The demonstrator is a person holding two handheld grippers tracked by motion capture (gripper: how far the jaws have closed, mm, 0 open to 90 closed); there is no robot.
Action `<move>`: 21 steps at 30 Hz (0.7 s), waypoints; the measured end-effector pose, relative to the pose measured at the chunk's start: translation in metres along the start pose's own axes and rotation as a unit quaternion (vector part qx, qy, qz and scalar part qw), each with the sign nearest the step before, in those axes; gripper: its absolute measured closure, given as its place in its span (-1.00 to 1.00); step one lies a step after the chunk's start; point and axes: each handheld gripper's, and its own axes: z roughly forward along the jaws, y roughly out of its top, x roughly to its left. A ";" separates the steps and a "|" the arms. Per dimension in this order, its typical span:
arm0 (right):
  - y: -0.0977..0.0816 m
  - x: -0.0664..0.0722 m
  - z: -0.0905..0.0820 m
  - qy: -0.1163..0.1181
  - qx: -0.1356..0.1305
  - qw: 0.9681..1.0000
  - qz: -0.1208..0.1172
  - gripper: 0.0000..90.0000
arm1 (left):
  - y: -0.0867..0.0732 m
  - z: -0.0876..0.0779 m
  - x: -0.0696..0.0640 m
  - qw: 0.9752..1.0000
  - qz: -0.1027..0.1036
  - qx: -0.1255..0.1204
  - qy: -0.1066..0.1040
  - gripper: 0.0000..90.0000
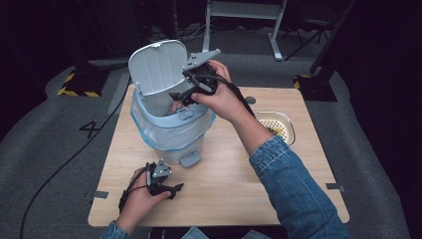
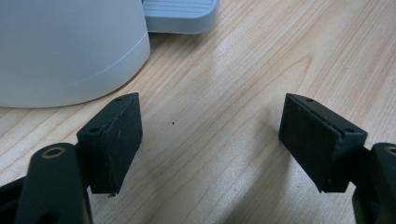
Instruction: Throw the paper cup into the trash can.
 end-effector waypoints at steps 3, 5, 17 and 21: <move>-0.001 -0.003 -0.014 -0.001 -0.004 1.000 0.006 -0.65 | 0.000 0.000 -0.001 1.000 0.003 0.001 0.002 -0.51; -0.003 -0.005 -0.023 -0.005 -0.003 1.000 0.009 -0.65 | -0.001 -0.001 -0.001 1.000 0.001 0.001 0.000 -0.51; -0.025 -0.018 -0.086 -0.038 -0.017 0.999 0.025 -0.64 | -0.006 -0.011 0.001 1.000 -0.021 0.014 0.012 -0.49; -0.035 -0.023 -0.108 -0.047 -0.020 0.998 0.037 -0.64 | -0.008 -0.014 0.004 0.999 -0.033 0.013 0.009 -0.48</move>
